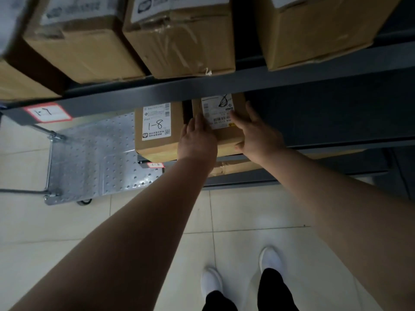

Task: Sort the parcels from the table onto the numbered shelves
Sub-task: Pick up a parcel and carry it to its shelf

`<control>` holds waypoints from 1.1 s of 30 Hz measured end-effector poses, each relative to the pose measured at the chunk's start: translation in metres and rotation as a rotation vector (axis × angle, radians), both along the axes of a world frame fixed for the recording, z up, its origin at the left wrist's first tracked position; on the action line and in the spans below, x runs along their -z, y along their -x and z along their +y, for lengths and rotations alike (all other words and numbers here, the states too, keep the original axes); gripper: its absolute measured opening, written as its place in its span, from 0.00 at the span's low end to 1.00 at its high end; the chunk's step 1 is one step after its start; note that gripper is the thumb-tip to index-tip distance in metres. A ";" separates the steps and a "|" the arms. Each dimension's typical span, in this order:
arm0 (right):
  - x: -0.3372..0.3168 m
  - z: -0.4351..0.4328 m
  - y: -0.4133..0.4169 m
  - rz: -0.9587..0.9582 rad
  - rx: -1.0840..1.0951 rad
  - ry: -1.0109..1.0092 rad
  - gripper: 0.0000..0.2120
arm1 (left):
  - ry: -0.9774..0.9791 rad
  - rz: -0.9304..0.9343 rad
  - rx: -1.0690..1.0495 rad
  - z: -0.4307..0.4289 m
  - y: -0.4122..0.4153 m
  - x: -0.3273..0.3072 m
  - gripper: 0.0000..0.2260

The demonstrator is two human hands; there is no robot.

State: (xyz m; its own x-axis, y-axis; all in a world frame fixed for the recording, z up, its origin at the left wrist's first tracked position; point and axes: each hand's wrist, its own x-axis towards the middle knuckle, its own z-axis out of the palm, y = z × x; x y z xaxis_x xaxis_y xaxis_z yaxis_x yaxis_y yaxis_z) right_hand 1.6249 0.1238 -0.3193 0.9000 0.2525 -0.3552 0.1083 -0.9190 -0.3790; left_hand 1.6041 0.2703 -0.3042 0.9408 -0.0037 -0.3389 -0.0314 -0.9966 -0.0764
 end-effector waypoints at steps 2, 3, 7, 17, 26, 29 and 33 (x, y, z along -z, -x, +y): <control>-0.003 -0.005 0.002 0.062 -0.015 0.004 0.46 | 0.020 0.060 -0.003 0.004 0.003 -0.006 0.38; -0.005 -0.008 0.004 0.070 -0.016 0.008 0.48 | 0.041 0.068 -0.011 0.006 0.007 -0.009 0.39; -0.023 -0.025 0.029 -0.037 -0.012 0.070 0.45 | 0.069 0.059 0.014 0.003 0.043 -0.030 0.36; -0.093 -0.056 0.131 0.130 -0.147 0.272 0.28 | 0.068 0.265 0.071 -0.037 0.129 -0.101 0.29; -0.168 -0.076 0.257 0.141 0.043 0.264 0.29 | 0.004 0.320 0.437 -0.060 0.189 -0.171 0.22; -0.189 -0.086 0.312 0.180 0.164 0.257 0.30 | 0.035 0.290 0.559 -0.066 0.215 -0.188 0.21; -0.210 -0.100 0.390 0.179 0.337 0.237 0.29 | 0.067 0.317 0.708 -0.092 0.259 -0.203 0.19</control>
